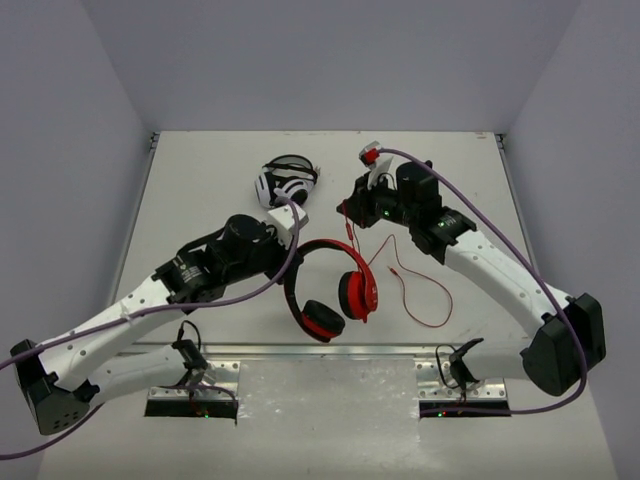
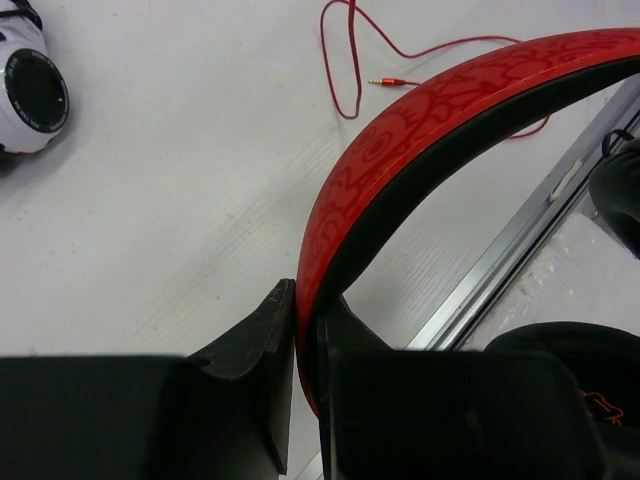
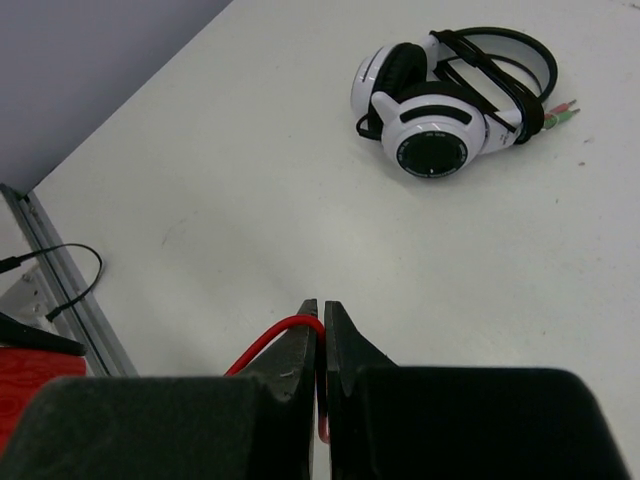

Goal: Wrap the headphones

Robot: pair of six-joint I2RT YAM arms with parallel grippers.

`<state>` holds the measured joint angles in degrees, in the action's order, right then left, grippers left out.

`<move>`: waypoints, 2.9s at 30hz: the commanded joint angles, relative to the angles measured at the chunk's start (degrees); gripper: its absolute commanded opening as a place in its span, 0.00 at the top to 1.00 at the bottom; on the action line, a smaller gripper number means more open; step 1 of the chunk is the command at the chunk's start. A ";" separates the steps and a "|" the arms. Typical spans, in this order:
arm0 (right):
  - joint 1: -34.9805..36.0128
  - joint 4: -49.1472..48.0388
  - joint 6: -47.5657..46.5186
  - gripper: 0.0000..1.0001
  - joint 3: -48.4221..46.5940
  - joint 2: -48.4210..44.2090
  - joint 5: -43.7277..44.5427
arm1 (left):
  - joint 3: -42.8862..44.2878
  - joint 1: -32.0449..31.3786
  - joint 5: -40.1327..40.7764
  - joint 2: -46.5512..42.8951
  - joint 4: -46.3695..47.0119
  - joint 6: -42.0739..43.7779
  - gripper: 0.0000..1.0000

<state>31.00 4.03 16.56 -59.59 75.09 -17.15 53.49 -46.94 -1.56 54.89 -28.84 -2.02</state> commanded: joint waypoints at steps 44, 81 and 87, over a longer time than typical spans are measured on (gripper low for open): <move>9.68 -76.18 31.34 0.98 23.82 11.04 -24.78 | 38.52 -0.70 46.73 5.84 10.56 -24.17 1.00; 30.77 -26.87 4.13 0.99 21.57 -4.23 -4.14 | 26.32 21.80 55.07 19.63 11.62 -28.65 1.00; 32.19 -8.18 -4.86 0.99 10.91 -8.64 1.14 | 14.56 21.45 55.27 20.17 9.41 -33.92 1.00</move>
<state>62.87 -19.62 19.35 -44.27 68.84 -20.62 71.11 -25.78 51.07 76.27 -23.75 -31.83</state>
